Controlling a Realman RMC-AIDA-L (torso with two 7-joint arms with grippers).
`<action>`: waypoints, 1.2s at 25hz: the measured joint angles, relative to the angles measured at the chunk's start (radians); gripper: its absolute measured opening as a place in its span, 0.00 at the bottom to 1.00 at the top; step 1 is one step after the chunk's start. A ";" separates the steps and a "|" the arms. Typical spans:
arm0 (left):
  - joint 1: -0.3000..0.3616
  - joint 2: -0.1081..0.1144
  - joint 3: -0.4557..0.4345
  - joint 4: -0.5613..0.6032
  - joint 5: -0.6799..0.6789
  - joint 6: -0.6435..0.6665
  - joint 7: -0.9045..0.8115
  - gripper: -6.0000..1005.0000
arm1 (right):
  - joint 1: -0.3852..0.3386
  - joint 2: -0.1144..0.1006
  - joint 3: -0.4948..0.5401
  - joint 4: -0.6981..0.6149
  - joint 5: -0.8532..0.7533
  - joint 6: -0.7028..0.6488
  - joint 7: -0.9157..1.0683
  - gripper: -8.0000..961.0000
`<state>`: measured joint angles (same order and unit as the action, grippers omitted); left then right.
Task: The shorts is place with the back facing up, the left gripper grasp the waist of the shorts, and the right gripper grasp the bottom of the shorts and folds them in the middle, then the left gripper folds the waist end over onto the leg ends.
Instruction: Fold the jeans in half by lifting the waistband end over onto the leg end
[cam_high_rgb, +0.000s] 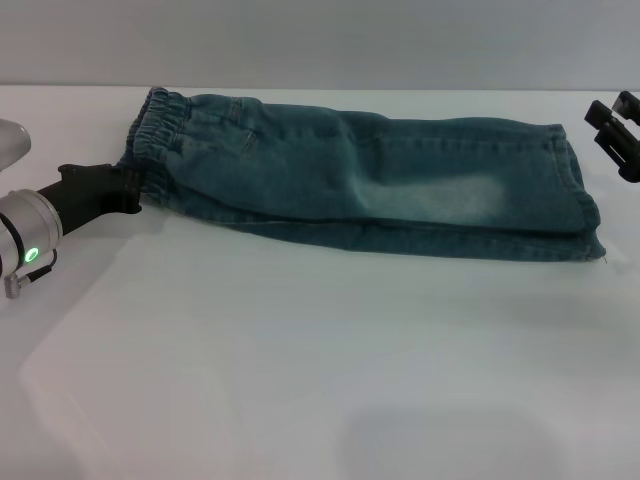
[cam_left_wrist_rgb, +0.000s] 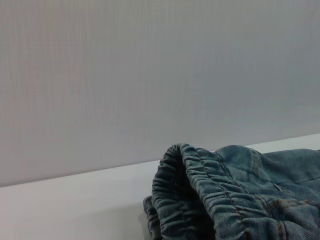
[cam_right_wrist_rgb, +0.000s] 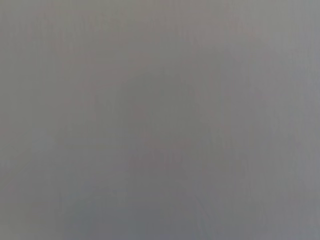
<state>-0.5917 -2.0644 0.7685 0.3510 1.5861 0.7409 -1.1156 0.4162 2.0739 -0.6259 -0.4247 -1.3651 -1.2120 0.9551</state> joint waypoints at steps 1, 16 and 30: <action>0.000 0.000 0.000 0.000 0.000 0.000 0.000 0.01 | 0.001 0.000 0.000 0.001 0.000 0.000 0.000 0.41; 0.012 0.003 -0.004 0.033 0.000 0.054 0.000 0.01 | 0.016 0.000 -0.009 0.012 0.000 0.000 -0.001 0.41; 0.029 0.005 -0.009 0.115 -0.011 0.231 -0.009 0.01 | 0.056 -0.001 -0.024 0.069 -0.012 0.043 -0.001 0.41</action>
<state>-0.5624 -2.0599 0.7592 0.4662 1.5750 0.9718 -1.1243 0.4719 2.0728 -0.6497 -0.3558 -1.3772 -1.1691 0.9540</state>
